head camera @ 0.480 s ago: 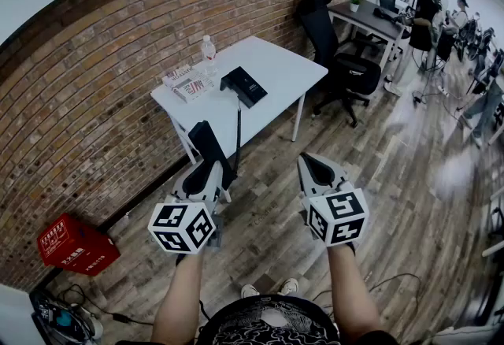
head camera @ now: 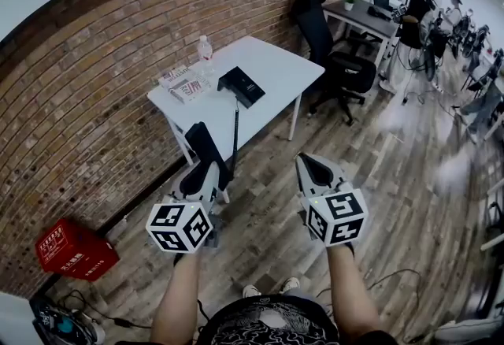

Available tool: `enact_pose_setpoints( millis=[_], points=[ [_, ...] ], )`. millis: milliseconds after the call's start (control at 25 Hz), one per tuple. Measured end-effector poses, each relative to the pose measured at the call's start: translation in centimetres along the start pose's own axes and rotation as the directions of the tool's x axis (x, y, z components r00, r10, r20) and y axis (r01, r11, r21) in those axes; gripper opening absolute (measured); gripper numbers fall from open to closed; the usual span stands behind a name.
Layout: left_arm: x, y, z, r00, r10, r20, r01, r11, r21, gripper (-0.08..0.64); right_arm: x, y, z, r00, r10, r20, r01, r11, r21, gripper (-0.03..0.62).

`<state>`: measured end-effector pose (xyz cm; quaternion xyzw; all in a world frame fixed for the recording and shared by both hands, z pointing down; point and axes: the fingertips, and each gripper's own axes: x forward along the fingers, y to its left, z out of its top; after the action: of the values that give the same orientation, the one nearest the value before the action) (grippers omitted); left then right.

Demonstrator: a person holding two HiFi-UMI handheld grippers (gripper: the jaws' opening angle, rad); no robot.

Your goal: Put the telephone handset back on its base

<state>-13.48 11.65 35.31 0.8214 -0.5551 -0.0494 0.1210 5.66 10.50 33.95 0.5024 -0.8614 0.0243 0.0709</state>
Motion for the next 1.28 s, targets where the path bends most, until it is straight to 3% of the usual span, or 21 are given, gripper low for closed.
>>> enact_pose_setpoints(
  millis=[560,1280],
  points=[
    [4.8,1.8,-0.8,0.999,-0.021,-0.029,0.021,1.000,-0.003,0.073,3.4,-2.6,-1.3,0.999,-0.024,-0.026,0.024,1.000,0.010,0.002],
    [20.4,3.0,-0.5,0.998,0.041,-0.053,-0.041,0.999,0.001,0.074,15.1,-14.5,-0.8,0.998,0.045,-0.045,-0.044,0.999,0.021,0.002]
  ],
)
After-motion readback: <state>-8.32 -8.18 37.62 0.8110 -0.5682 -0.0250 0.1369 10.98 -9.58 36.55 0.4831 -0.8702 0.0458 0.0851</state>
